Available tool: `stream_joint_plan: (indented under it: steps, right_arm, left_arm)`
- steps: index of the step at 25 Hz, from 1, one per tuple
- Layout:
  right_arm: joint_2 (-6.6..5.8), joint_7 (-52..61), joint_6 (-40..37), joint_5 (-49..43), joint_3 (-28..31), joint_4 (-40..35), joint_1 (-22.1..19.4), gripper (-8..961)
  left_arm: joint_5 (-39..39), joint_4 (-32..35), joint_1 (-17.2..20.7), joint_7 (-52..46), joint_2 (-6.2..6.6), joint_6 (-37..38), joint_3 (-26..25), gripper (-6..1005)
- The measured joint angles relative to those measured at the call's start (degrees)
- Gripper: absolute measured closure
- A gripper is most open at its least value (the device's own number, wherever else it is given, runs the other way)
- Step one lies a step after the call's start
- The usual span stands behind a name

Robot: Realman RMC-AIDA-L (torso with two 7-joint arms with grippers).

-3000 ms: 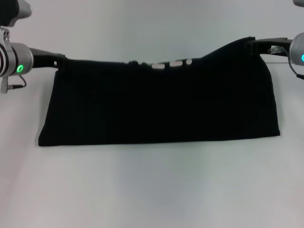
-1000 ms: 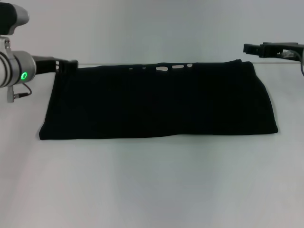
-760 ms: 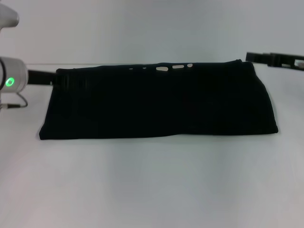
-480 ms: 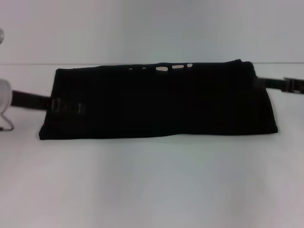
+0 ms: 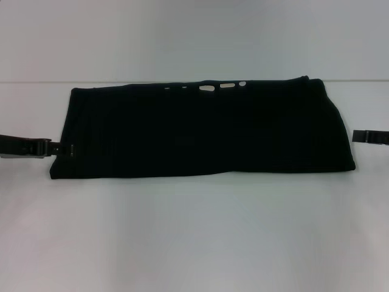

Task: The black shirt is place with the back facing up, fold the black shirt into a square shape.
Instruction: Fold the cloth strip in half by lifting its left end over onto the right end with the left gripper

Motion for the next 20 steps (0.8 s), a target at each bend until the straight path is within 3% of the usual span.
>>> stream_joint_plan:
  steps: [4, 20]
  right_arm:
    - [0.24, 0.9, 1.7, -1.4, -0.1, 0.0, 0.6, 298]
    - [0.61, 0.9, 4.9, -1.4, 0.1, 0.0, 1.2, 298]
  left_arm:
    - [3.3, -2.5, -0.6, -1.1, -0.07, -4.6, 0.7, 69]
    - [3.7, -5.0, -1.2, -0.5, 0.03, -4.2, 2.3, 73]
